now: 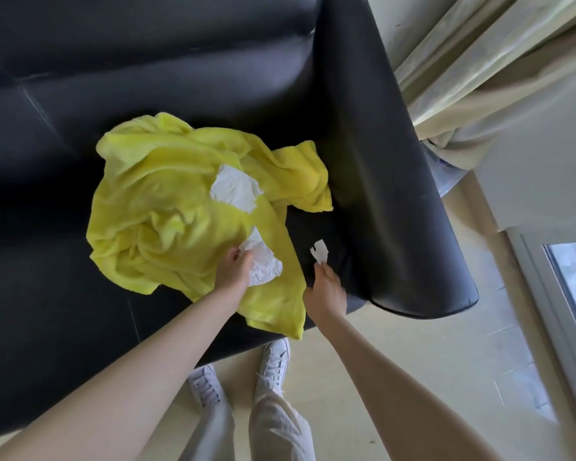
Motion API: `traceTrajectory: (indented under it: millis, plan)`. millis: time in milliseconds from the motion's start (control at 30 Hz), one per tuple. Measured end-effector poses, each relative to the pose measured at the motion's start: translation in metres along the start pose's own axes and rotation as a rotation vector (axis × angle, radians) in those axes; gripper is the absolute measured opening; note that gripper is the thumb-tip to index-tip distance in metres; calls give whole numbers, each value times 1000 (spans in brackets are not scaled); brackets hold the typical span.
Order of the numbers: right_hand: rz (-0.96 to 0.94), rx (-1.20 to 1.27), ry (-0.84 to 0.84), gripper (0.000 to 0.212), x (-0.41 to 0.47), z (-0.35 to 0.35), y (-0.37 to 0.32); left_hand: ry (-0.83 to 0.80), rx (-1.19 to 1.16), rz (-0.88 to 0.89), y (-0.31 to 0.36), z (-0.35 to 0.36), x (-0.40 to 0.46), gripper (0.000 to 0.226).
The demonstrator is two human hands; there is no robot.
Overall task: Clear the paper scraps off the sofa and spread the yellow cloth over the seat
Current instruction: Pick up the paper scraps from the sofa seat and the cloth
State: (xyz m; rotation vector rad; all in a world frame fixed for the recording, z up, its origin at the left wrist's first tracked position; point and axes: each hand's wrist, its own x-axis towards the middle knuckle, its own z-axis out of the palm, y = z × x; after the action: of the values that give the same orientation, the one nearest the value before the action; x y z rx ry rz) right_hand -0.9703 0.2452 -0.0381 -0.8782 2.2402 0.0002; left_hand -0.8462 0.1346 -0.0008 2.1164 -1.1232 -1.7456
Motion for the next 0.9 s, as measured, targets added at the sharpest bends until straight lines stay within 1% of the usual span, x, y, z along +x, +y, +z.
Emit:
traceTrajectory:
  millis: [33, 100, 167, 200, 267, 333, 400, 467, 533, 633, 700, 767, 833, 900]
  plan:
    - [-29, 25, 54, 61, -3, 1, -4, 3, -4, -9, 0, -3, -1, 8]
    - [-188, 28, 228, 59, -8, 3, -10, -17, -26, -44, 0, -5, 0, 6]
    - [-427, -17, 363, 59, -15, 5, -18, -53, -105, -85, -2, -9, 1, 16]
    - [-530, -50, 381, 59, -18, 5, -22, -65, -168, -100, -2, -11, 0, 26]
    - [-680, -111, 367, 59, -24, 1, -32, -55, -313, -120, 2, -14, -3, 43]
    - [-783, -156, 342, 59, -28, -1, -41, -48, -399, -131, 7, -20, -5, 50]
    - [-854, -198, 291, 57, -28, -1, -49, -67, -386, -100, 9, -29, -1, 56]
    - [-887, -223, 233, 51, -27, -1, -57, -86, -306, -48, 8, -38, 2, 60]
    - [-888, -236, 185, 46, -26, -3, -66, -70, -224, -28, 5, -48, 6, 56]
    - [-876, -203, 119, 48, -28, -7, -82, -27, -117, 3, -4, -63, 15, 40]
    - [-832, -151, 110, 50, -26, -9, -90, -15, -135, 5, -7, -73, 18, 33]
    - [-719, -64, 133, 51, -18, -13, -100, -17, -188, 8, -8, -84, 18, 29]
    - [-537, 147, 151, 51, -4, -21, -110, -20, -233, 10, -8, -92, 19, 27]
    - [-316, 490, 81, 53, 9, -36, -126, -30, -255, -3, -8, -99, 21, 21]
